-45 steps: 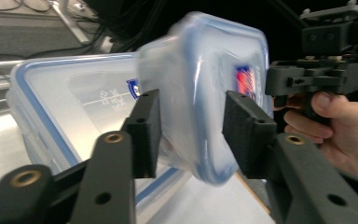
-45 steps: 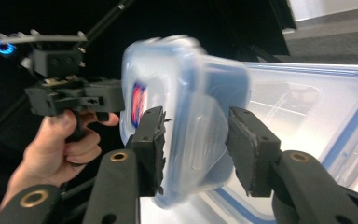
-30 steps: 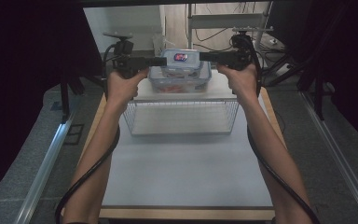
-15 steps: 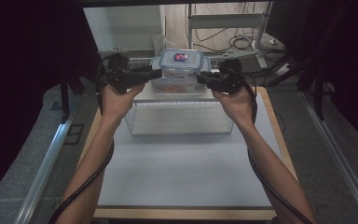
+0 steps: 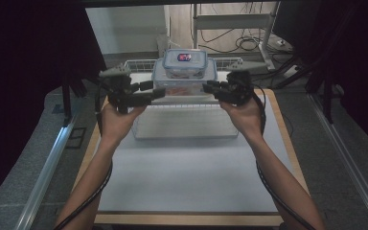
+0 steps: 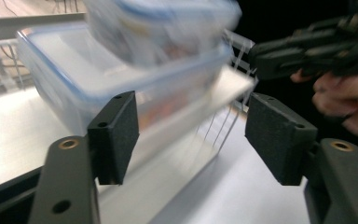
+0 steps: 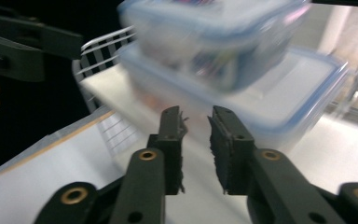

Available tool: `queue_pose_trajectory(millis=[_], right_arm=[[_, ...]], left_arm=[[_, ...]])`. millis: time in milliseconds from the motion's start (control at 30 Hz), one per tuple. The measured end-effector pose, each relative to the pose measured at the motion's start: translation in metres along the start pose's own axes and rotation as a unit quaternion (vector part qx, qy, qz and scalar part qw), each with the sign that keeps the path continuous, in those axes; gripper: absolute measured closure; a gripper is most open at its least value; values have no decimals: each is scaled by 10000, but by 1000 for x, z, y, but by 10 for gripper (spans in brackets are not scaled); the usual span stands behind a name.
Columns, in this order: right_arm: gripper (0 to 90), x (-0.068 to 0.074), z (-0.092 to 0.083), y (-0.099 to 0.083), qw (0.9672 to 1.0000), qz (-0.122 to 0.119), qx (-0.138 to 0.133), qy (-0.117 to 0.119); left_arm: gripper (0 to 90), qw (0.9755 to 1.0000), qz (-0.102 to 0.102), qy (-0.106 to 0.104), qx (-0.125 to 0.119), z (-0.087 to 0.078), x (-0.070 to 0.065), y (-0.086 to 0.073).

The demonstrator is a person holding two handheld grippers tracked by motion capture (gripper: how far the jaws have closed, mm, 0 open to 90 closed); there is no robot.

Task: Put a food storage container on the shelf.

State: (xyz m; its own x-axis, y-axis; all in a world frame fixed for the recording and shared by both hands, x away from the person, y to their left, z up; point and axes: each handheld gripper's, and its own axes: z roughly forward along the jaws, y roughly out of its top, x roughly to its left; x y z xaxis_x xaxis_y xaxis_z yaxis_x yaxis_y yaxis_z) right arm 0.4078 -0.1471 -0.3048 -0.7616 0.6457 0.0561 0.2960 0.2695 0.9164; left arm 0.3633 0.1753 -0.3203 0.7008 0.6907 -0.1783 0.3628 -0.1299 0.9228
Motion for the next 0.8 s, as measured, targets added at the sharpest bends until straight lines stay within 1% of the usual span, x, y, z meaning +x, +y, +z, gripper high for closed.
queue_pose_trajectory(millis=[67,133,233,267,333,367,400,433,500,567,600,633,667,733,800], right_arm=[[659,7,-9,-18,10000,-42,-19,76],[596,12,-16,-37,9999,-110,12,106],[476,19,-25,-65,9997,-181,134,96],[431,20,-27,-74,9995,-232,185,95],[349,24,-32,-89,9991,-311,272,45],[311,26,-35,-97,9990,-333,301,41],[275,28,-38,-105,9989,-339,336,44],[239,29,-40,-112,9988,-332,354,43],[179,30,-46,-127,9988,-275,408,34],[146,31,-51,-141,9988,-209,444,10],[128,31,-53,-147,9985,-208,498,6],[109,31,-55,-153,9982,-200,566,-21],[98,31,-57,-159,9980,-208,588,-31],[86,31,-62,-172,9980,-206,592,-1],[71,30,-65,-186,9975,-194,681,1]], left_arm=[[304,9993,332,141,127,-3,-14,-17],[272,9978,567,242,261,-5,-27,-35],[214,9952,779,368,461,-8,-43,-62],[195,9947,804,432,465,-9,-48,-71],[161,9945,790,456,516,-10,-55,-88],[126,9946,735,518,524,-10,-57,-97],[103,9949,680,524,525,-11,-59,-106],[99,9954,606,488,567,-11,-60,-114],[60,9955,461,529,637,-12,-62,-131],[47,9951,424,526,725,-14,-64,-148],[31,9949,414,581,718,-15,-65,-156],[36,9949,395,597,714,-17,-67,-164],[40,9947,382,549,776,-18,-67,-171],[29,9934,367,621,892,-19,-70,-186],[28,9921,447,666,967,-21,-72,-201]])
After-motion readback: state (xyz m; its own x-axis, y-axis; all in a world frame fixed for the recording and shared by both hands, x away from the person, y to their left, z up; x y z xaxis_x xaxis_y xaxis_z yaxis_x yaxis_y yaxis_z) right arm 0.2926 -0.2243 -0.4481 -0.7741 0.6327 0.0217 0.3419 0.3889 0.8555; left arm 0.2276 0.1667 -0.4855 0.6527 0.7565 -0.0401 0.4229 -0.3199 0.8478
